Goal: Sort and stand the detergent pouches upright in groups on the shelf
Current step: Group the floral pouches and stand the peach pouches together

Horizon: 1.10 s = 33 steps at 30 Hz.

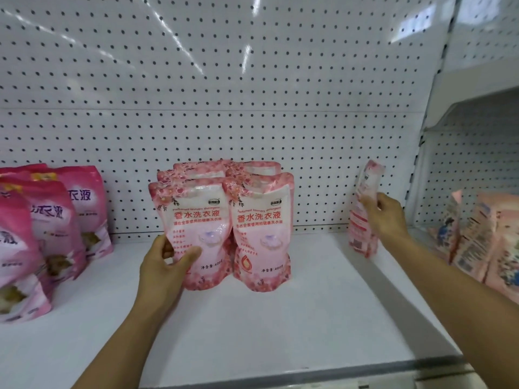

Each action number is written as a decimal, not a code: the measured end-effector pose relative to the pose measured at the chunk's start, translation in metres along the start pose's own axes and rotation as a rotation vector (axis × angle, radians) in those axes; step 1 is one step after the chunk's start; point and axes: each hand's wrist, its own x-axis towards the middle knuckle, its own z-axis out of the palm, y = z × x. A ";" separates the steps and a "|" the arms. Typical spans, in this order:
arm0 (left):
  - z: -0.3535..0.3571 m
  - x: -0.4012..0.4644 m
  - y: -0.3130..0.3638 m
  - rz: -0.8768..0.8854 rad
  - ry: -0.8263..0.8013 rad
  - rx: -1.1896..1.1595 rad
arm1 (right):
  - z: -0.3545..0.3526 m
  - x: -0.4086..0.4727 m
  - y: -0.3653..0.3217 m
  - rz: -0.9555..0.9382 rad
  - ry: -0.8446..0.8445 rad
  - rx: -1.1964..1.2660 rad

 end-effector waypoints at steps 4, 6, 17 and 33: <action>0.001 0.002 0.000 0.000 0.002 0.007 | -0.018 -0.011 0.004 0.108 -0.072 0.329; 0.002 0.002 0.000 0.001 0.009 0.009 | -0.024 -0.019 0.007 0.142 -0.143 0.362; 0.001 -0.006 0.003 0.015 -0.002 0.001 | -0.034 -0.123 -0.026 -0.371 -0.050 -0.087; -0.003 -0.008 0.003 0.016 -0.039 -0.036 | 0.000 -0.176 -0.033 0.083 -0.670 0.132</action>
